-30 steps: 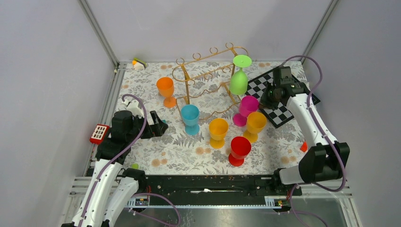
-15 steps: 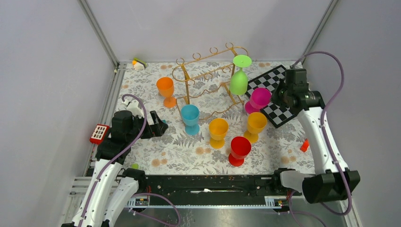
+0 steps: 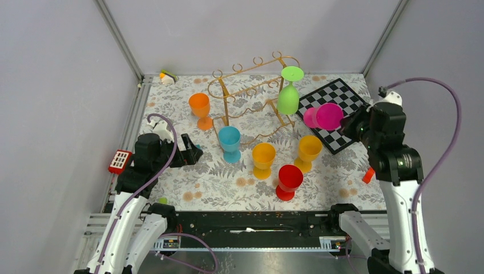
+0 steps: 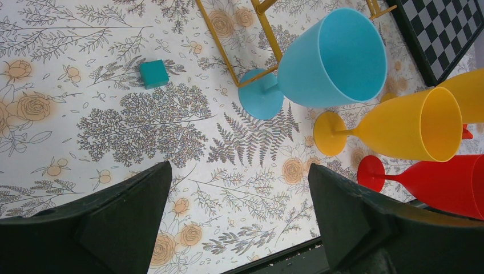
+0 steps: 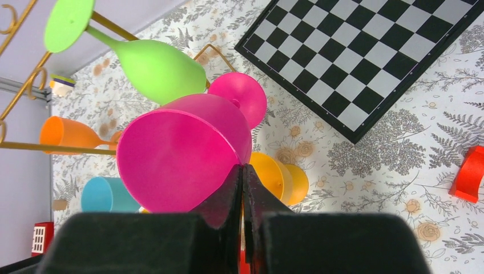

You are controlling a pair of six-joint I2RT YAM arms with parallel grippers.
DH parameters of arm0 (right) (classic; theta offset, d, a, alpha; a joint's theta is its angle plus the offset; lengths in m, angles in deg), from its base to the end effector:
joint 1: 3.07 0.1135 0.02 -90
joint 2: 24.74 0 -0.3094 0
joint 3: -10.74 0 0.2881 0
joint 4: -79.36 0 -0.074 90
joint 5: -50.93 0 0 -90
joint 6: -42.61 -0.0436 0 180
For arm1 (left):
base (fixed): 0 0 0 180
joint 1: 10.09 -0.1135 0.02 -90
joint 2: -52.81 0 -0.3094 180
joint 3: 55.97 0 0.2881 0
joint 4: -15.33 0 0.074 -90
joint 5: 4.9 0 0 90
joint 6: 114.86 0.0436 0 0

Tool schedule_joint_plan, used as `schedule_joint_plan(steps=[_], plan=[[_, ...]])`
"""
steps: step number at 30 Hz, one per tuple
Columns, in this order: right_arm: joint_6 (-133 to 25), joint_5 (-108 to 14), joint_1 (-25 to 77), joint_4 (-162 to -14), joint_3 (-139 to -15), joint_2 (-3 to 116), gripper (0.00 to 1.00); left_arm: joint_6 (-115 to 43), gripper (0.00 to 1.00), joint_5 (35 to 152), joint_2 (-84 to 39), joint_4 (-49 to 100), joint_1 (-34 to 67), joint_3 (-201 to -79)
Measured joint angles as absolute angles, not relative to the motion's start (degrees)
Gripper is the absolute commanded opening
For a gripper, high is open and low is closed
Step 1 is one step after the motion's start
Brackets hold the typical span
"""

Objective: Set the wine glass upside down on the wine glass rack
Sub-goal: Turn the wine glass upside down at the wine rack.

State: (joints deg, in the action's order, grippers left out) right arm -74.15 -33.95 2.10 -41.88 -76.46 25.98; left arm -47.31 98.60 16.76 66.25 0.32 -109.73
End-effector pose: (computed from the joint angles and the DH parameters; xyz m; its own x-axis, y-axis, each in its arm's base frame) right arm 0.1641 0.0109 0.4798 -0.3405 0.4195 -0.8415 0.1633 0.9077 0.3864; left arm 0.1375 -0.0356 0.3195 -0.6383 -0.2603 -0.7244 0.1342 0.8891 -0.4377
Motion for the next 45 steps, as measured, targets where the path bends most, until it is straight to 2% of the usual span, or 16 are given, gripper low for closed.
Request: schedule_joint_plan(steps=[18, 25, 35, 40, 45], plan=[[-77.23, -39.78, 2.03, -33.55, -77.77, 9.58, 0.0, -47.31, 0.99, 98.86, 16.69, 66.25, 0.34, -109.73], [-77.8, -43.85, 2.01, -32.13, -76.41, 7.68, 0.0, -47.42, 0.98, 100.41, 16.67, 66.62, 0.34, -109.82], [-79.4, -51.46, 2.01, -30.82, -74.08, 6.42, 0.0, -54.05, 0.96, 109.04, 16.23, 67.89, 0.76, -113.49], [-81.19, -55.76, 2.01, -30.6, -72.94, 5.34, 0.0, -59.42, 0.95, 113.48, 16.17, 66.95, 3.03, -114.03], [-82.41, -58.87, 2.01, -30.51, -71.41, 4.69, 0.0, -63.86, 0.94, 114.6, 14.86, 66.05, 9.9, -115.76]])
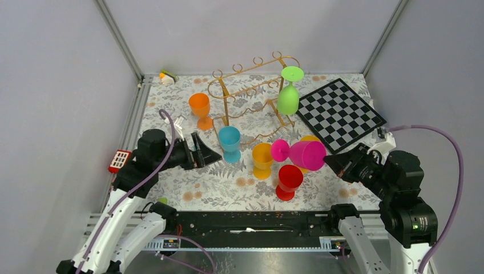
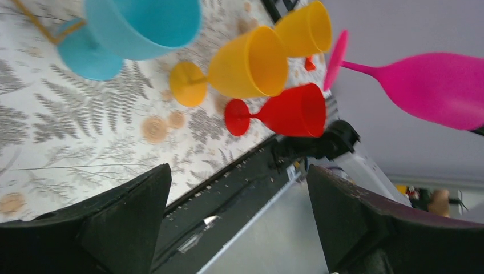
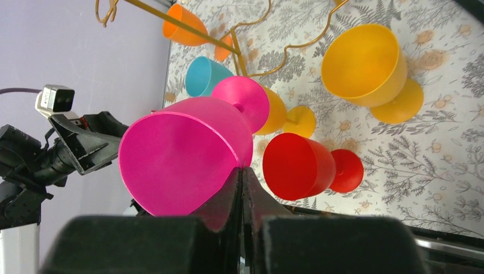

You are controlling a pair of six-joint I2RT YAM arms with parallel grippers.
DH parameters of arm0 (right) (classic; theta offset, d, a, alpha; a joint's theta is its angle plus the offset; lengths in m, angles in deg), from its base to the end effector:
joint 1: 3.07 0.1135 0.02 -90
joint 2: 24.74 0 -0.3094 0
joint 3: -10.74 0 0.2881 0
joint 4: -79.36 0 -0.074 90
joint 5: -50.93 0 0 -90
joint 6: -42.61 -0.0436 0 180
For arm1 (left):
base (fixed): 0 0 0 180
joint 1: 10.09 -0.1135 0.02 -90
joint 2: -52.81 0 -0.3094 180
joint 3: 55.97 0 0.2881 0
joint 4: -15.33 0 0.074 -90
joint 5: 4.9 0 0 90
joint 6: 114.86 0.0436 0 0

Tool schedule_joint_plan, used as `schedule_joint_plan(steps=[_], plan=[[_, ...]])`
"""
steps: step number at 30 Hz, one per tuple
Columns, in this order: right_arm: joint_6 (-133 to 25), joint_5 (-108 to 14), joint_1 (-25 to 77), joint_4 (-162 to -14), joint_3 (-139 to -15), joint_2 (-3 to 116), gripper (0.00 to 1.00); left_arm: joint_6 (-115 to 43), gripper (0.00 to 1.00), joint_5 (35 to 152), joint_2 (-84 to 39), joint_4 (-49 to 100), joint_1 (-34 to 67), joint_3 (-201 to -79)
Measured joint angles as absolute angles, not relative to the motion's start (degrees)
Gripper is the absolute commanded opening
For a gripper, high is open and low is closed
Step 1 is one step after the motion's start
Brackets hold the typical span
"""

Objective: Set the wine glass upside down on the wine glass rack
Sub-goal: Turn the wine glass upside down at the wine rack.

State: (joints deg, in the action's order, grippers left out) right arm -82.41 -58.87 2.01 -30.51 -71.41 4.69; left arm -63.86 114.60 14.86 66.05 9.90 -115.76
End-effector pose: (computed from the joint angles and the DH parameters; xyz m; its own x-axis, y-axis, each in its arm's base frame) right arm 0.0333 0.0178 0.4603 -0.4766 0.4997 -0.7233 -0.1609 0.7593 0.6306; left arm 0.1256 -0.0685 0.3569 -0.7950 -0.2937 -0.5308 0.2605 0.6250 -0.7359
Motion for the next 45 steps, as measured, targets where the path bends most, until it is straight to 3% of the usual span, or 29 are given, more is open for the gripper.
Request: schedule_joint_plan(steps=[17, 37, 40, 45], plan=[[-84.29, -63.87, 2.01, -30.34, -69.57, 4.62, 0.0, -74.61, 0.82, 101.83, 3.95, 53.51, 42.62, -117.38], [-87.35, -70.93, 2.01, -30.29, -69.51, 4.84, 0.0, -75.73, 0.78, 92.8, -0.18, 45.31, 47.97, -118.56], [-88.05, -71.94, 2.01, -30.14, -69.51, 4.84, 0.0, -75.73, 0.71, 92.8, -0.36, 43.93, 47.97, -118.56], [-89.32, -73.38, 2.01, -30.14, -69.05, 4.82, 0.0, -75.86, 0.5, 92.85, -2.41, 41.94, 47.97, -118.58]])
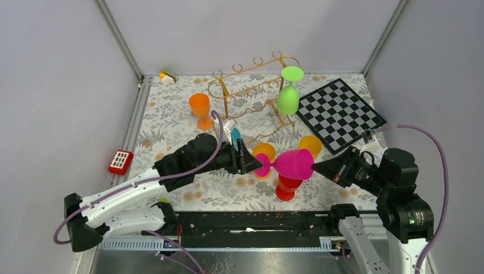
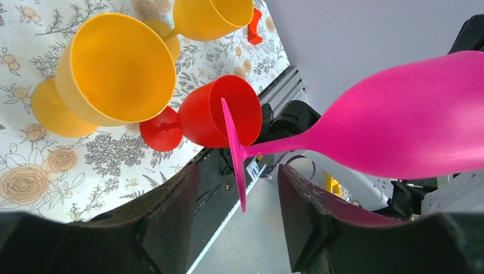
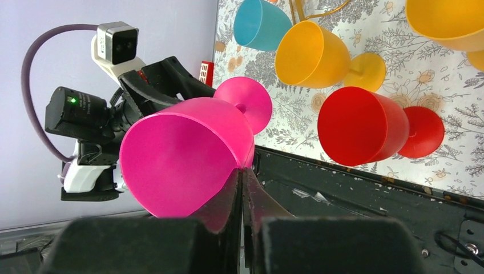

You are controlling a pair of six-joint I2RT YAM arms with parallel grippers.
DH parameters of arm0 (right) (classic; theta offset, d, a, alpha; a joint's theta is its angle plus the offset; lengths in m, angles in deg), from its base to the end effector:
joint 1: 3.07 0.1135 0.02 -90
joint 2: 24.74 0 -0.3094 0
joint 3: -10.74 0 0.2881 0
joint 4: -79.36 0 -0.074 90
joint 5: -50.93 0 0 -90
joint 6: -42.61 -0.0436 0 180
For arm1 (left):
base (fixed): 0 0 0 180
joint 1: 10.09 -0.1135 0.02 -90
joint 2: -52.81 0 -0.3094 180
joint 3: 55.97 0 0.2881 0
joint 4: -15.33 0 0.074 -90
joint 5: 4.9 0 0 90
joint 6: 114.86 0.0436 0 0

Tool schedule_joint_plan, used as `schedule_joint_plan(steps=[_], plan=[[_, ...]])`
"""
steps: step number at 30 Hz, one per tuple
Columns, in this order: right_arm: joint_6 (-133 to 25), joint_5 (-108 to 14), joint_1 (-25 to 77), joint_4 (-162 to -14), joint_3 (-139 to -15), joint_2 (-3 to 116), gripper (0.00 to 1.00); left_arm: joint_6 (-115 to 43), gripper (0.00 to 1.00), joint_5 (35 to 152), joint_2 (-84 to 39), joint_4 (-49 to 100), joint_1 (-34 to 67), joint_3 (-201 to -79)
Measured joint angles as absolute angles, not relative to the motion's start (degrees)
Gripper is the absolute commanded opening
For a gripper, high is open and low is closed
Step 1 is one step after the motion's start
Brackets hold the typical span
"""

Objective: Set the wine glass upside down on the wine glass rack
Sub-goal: Turn the wine glass upside down at the wine rack.

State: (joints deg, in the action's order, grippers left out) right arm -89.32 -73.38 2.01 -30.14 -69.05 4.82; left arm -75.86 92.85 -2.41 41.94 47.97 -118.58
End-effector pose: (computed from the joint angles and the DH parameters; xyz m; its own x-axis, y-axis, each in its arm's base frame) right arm 0.0360 0.0279 0.4495 -0.6575 0.4957 -0.5674 -0.2157 0.5978 0.7721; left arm 0.1219 -0.2067 0.3661 -0.8154 -0.1476 -0.5597 0.4362 0.4790 -0.7618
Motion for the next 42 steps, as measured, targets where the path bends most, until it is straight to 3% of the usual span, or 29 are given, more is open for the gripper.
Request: schedule_joint_plan(steps=[3, 6, 9, 11, 19, 24, 30, 36, 42], plan=[[-89.91, -73.75, 2.01, -30.12, -68.81, 4.82, 0.0, -75.92, 0.35, 92.89, -3.68, 41.31, 47.97, -118.58], [-90.43, -74.14, 2.01, -30.12, -68.81, 4.62, 0.0, -75.95, 0.13, 92.98, -4.47, 40.89, 47.97, -118.58], [-90.76, -74.45, 2.01, -30.07, -68.79, 4.49, 0.0, -76.08, 0.0, 93.22, -4.64, 40.04, 48.15, -118.67], [-90.74, -74.47, 2.01, -29.79, -68.76, 4.36, 0.02, -76.36, 0.0, 92.98, -4.62, 39.36, 48.21, -118.67], [-90.94, -74.27, 2.01, -29.77, -66.23, 3.03, 0.46, -75.62, 0.0, 91.23, -3.42, 41.31, 48.15, -118.67], [-91.68, -74.08, 2.01, -29.85, -63.96, 2.33, 0.63, -73.94, 0.0, 88.83, -0.62, 44.22, 48.15, -118.67], [-92.09, -73.29, 2.01, -29.99, -62.58, 2.0, 0.77, -71.49, 0.0, 84.78, 3.9, 47.84, 48.15, -118.67], [-91.96, -72.81, 2.01, -30.23, -62.19, 2.0, 0.97, -68.69, 0.0, 81.15, 8.28, 50.99, 48.15, -118.67], [-93.21, -73.03, 2.01, -31.43, -60.66, 1.96, 1.0, -65.06, 0.0, 78.77, 10.64, 54.99, 48.15, -119.24]])
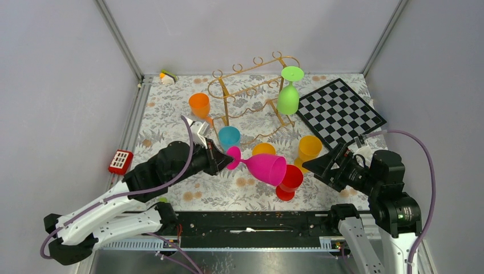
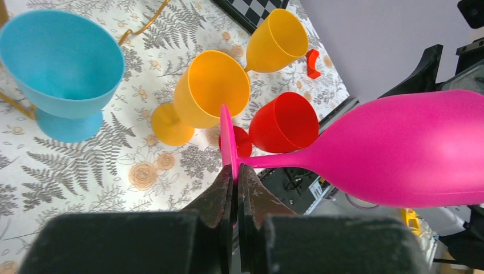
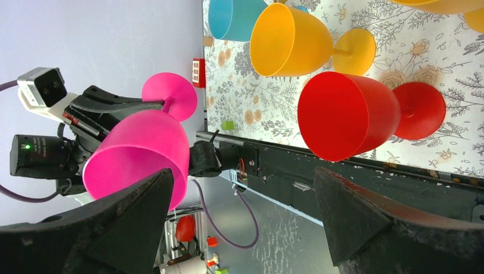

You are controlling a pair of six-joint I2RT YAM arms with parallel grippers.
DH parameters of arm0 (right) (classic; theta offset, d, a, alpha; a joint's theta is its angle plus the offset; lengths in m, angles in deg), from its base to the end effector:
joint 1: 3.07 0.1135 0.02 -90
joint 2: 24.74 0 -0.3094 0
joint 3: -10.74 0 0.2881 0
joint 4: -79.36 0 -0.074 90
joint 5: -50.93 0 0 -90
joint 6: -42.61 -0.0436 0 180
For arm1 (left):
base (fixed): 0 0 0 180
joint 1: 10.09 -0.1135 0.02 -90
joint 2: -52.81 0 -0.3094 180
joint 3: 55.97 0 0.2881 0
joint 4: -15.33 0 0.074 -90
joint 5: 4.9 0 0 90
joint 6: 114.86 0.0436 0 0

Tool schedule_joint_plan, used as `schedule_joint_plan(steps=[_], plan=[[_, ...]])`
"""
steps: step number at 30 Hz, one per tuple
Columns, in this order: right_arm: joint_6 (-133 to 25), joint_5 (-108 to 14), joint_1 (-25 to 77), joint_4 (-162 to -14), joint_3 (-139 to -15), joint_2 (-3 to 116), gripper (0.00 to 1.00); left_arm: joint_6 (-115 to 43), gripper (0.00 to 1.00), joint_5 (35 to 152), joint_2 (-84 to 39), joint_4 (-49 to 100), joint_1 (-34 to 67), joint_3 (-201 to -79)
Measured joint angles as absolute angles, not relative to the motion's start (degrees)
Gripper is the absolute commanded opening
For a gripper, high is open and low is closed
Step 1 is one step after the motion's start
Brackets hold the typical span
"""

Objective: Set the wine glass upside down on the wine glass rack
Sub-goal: Turn the wine glass upside down at the wine rack.

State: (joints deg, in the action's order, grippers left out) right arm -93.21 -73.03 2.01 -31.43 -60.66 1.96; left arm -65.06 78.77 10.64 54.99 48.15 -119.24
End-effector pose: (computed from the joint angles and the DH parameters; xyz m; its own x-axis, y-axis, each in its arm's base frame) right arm 0.0463 0.0286 0.4095 -0.7037 0.5346 -0.4679 -0.1077 0.5707 0.8140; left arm 0.0939 -0.1426 0.3876 -0.6379 -0.1883 -0.7467 0.4953 0.6421 -0.5851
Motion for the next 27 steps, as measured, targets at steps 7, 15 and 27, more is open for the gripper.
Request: schedule_joint_plan(steps=[7, 15, 27], plan=[[-94.28, -73.4, 2.01, -32.65, -59.28, 1.87, 1.0, -57.02, 0.0, 78.25, 11.42, 58.31, 48.15, -121.84], [-94.28, -74.25, 2.01, -32.76, -59.28, 1.85, 1.0, -42.35, 0.0, 80.26, 10.96, 62.55, 48.15, -125.75], [-94.13, -75.32, 2.01, -32.81, -59.23, 2.9, 1.0, -15.75, 0.0, 93.7, 9.5, 65.94, 48.15, -126.52]])
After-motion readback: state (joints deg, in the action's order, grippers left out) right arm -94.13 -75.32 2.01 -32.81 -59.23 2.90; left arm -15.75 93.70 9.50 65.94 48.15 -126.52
